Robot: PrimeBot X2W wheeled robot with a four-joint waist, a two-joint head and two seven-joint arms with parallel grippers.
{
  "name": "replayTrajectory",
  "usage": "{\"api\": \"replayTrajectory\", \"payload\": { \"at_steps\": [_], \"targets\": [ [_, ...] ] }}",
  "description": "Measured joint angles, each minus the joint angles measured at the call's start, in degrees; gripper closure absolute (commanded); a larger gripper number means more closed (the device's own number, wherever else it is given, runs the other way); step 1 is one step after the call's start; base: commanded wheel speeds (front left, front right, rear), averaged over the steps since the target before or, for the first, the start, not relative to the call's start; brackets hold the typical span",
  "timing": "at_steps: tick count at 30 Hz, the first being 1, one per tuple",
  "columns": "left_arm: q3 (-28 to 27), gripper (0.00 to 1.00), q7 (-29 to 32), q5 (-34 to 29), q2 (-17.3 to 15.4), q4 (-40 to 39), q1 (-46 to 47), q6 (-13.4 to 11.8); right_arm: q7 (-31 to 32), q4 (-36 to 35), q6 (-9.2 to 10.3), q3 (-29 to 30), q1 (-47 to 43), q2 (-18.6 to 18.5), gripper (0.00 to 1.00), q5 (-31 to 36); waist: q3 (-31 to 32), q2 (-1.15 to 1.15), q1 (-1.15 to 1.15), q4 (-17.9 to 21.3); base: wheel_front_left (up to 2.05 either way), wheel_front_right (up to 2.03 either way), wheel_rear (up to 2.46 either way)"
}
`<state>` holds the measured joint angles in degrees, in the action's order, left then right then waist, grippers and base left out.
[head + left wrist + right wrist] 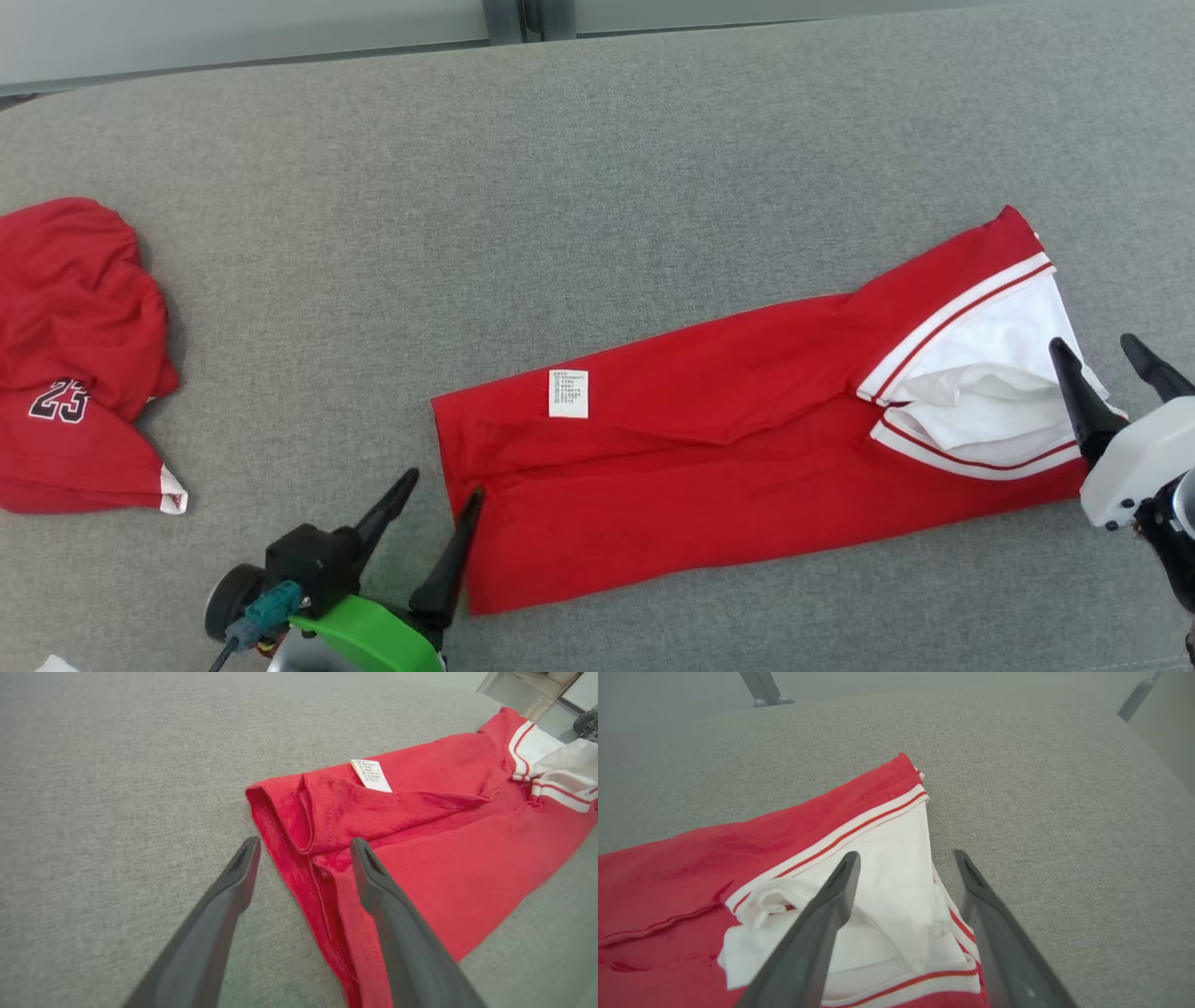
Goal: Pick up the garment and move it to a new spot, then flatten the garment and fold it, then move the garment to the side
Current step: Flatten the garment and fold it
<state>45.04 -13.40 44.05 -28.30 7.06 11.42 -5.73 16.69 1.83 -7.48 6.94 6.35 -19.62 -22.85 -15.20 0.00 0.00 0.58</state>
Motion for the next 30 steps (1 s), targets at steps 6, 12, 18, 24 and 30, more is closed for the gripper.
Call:
{"api": "replayTrajectory", "payload": {
  "at_steps": [6, 12, 18, 24, 30],
  "targets": [
    [-10.8, 0.0, -1.6, -8.1, 6.4, -2.1, -3.8, -5.3, 6.1, 4.6, -0.02, -1.9, 4.3, -2.3, 0.0, 5.0, -1.2, 0.0, 0.0, -0.7, 0.0, 0.0, 0.0],
    [-20.1, 0.0, -1.7, -17.1, 13.3, -4.3, -10.3, -2.9, 10.0, 13.3, -0.03, -4.1, 7.3, -5.6, 0.0, 7.7, -2.3, 0.0, 0.0, -3.3, 0.0, 0.0, 0.0],
    [-26.9, 0.0, -1.7, -23.9, 18.8, -4.2, -13.8, 1.9, 11.8, 17.9, 0.23, -8.0, 9.0, -9.1, 0.0, 1.1, -2.9, 0.0, 0.0, -6.4, 0.0, 0.0, 0.0],
    [-31.8, 0.0, -1.7, -27.7, 22.4, -3.3, -16.3, 6.6, 11.0, 18.3, 0.14, -7.4, 9.5, -9.0, 1.0, -16.9, -2.4, 0.0, 0.0, -8.0, 0.0, 0.0, 0.0],
    [-34.6, 0.0, -1.7, -29.8, 24.2, -2.3, -17.3, 9.4, 12.1, 23.3, -0.07, 2.6, 9.2, -14.7, 1.0, -21.3, -1.8, 0.0, 0.0, -8.3, 0.0, 0.0, 0.0]
  ]
}}
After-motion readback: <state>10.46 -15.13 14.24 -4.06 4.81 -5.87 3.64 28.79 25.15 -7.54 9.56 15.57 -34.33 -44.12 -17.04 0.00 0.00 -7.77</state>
